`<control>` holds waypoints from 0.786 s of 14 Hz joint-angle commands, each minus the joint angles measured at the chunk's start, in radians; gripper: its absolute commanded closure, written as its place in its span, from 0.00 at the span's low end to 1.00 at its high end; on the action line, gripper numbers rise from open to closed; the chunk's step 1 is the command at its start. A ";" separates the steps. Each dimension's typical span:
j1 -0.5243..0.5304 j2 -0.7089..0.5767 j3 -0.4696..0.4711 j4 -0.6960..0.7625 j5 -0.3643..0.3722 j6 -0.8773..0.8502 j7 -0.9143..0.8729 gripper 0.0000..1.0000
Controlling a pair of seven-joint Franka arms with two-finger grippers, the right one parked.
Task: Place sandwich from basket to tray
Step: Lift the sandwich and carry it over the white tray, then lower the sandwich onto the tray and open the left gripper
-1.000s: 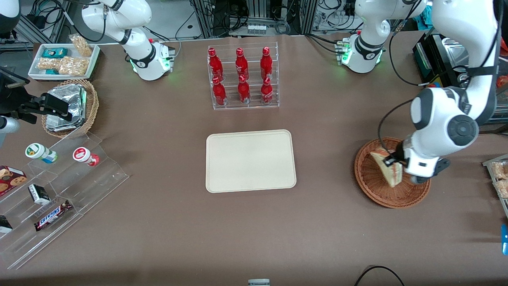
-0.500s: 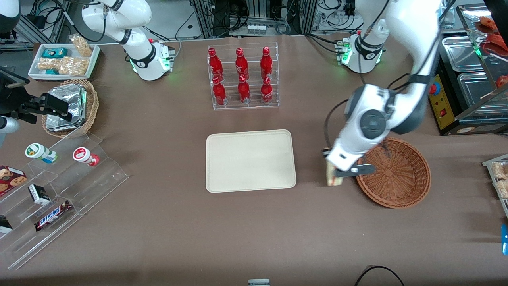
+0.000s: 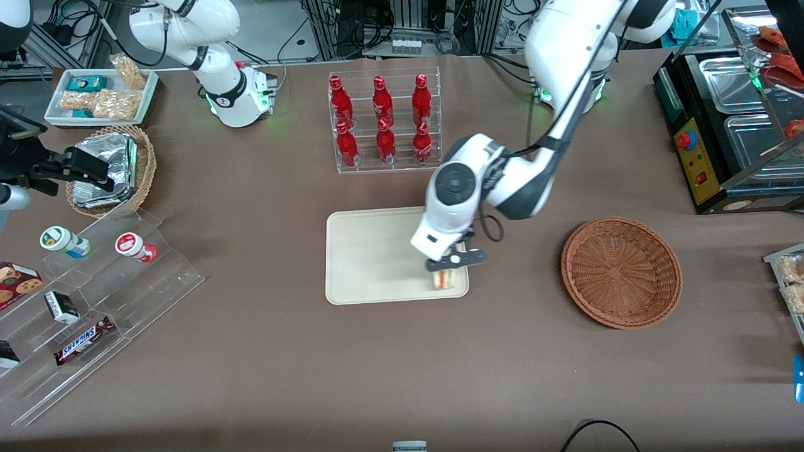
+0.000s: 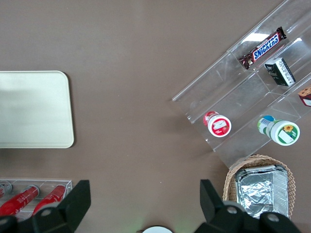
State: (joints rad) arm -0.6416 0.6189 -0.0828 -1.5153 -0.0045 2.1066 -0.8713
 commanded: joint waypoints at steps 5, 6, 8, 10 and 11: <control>-0.084 0.174 -0.040 0.167 -0.003 0.034 -0.095 0.99; -0.087 0.189 -0.040 0.162 -0.003 0.065 -0.106 0.97; -0.089 0.199 -0.041 0.162 -0.005 0.069 -0.117 0.93; -0.089 0.194 -0.041 0.165 -0.015 0.058 -0.124 0.12; -0.095 0.194 -0.040 0.164 -0.015 0.058 -0.144 0.00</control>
State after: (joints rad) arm -0.7253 0.8103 -0.1297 -1.3794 -0.0071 2.1820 -0.9801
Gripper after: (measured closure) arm 0.806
